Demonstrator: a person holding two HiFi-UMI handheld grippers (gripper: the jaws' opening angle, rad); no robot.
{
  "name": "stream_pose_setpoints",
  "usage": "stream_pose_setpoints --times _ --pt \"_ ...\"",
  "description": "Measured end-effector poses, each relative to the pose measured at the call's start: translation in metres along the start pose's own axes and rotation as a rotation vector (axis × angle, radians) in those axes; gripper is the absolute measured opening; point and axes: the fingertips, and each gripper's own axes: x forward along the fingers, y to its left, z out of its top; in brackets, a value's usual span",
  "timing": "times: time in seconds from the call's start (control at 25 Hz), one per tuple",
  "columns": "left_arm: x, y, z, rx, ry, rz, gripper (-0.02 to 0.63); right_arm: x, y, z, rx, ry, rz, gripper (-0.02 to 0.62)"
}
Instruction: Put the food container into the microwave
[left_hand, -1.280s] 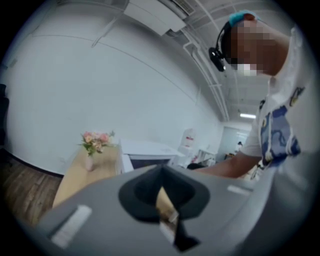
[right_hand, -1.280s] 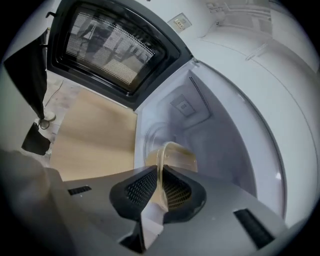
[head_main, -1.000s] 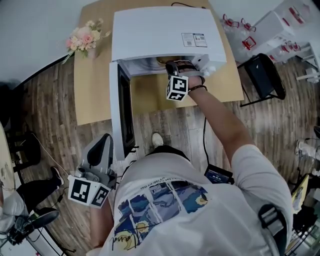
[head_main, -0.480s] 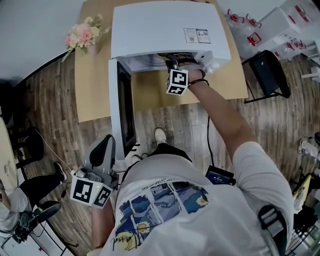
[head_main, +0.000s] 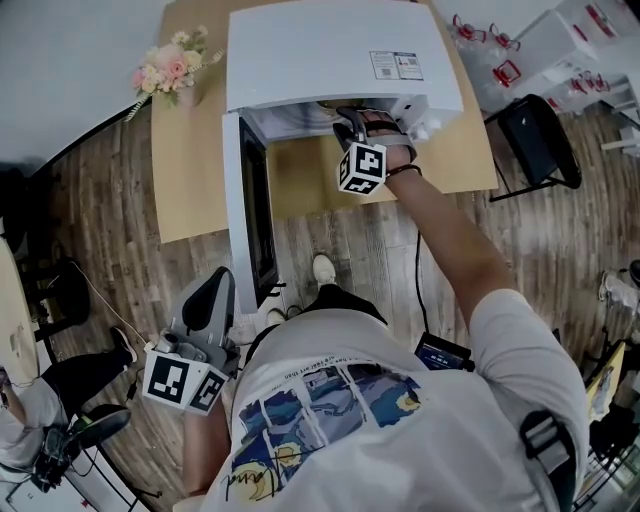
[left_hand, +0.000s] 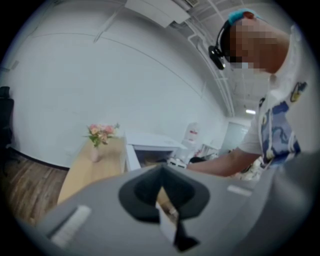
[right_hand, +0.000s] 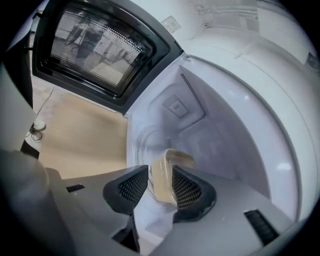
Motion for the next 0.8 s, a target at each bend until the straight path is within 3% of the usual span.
stream_pose_setpoints --times 0.36,0.52,0.8 --pt "-0.025 0.005 -0.003 0.015 -0.029 -0.065 0.008 -0.044 0.015 0.01 0.119 0.006 -0.006 0.087" --pt "-0.039 0.01 -0.008 0.017 -0.037 -0.099 0.008 -0.071 0.028 0.02 0.234 0.003 0.008 0.036" --pt "-0.069 0.021 -0.018 0.016 -0.051 -0.161 0.008 -0.116 0.072 0.038 0.47 0.015 0.082 0.016"
